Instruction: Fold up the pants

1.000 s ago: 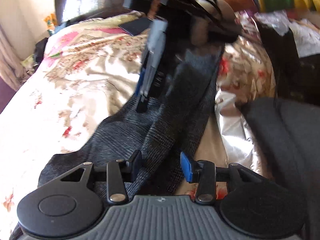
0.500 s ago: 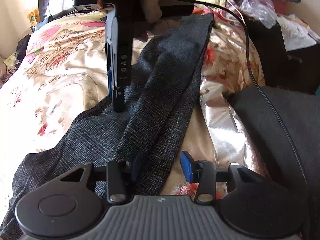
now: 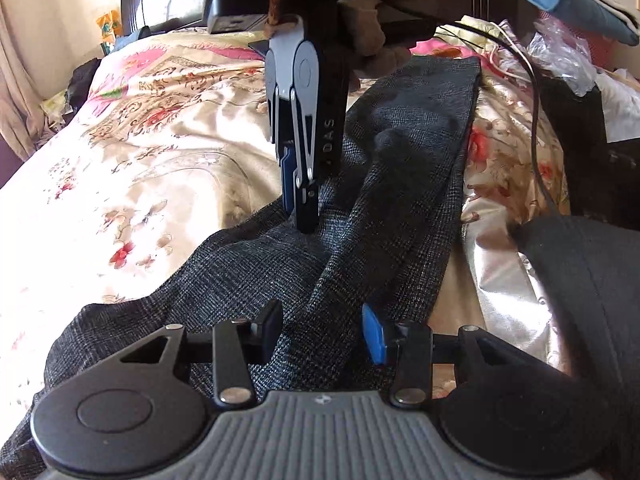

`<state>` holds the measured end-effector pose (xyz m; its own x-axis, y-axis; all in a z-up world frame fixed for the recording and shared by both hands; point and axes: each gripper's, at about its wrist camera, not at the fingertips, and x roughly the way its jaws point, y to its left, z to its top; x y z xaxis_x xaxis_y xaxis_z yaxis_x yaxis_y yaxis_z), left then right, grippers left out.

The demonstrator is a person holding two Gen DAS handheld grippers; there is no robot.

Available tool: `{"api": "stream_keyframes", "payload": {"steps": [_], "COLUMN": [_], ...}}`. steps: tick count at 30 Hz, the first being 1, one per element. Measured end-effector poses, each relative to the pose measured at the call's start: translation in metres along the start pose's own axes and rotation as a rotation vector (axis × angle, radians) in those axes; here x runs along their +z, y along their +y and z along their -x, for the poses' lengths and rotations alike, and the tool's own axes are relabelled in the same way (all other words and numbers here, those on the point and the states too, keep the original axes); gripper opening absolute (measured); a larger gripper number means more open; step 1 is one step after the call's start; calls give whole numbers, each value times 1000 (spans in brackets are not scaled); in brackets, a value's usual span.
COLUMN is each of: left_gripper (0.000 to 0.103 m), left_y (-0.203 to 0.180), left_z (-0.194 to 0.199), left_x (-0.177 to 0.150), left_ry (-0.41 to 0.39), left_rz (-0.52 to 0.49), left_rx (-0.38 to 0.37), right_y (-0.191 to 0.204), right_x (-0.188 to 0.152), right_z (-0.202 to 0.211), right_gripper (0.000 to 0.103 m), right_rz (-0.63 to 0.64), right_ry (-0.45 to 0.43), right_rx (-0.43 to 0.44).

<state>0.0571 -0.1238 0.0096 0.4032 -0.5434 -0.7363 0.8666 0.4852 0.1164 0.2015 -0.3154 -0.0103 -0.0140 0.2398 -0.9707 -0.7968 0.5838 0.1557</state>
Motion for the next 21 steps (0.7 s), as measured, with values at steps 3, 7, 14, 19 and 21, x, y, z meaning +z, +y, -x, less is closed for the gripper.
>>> {"api": "stream_keyframes", "payload": {"steps": [3,7,14,19,21], "left_gripper": [57,52,51,63,63], "left_y": [-4,-6,-17,-37,-35], "left_z": [-7,-6,-3,-3,4], "left_x": [-3,-2,1,0,-3], "left_ry": [20,26,16,40,38], "left_rz": [-19,-3,-54,-118,-117], "left_rx": [10,-12,-38,-24,-16], "right_y": [13,38,23,28,34], "right_x": [5,-4,-6,-2,-14], "right_z": [-7,-1,54,4,16], "right_gripper": [20,6,1,6,6], "right_rz": [14,-33,-160,-179,-220], "right_ry": [4,-20,-226,-205,-279], "right_rx": [-44,-151,-242,-320,-328]}}
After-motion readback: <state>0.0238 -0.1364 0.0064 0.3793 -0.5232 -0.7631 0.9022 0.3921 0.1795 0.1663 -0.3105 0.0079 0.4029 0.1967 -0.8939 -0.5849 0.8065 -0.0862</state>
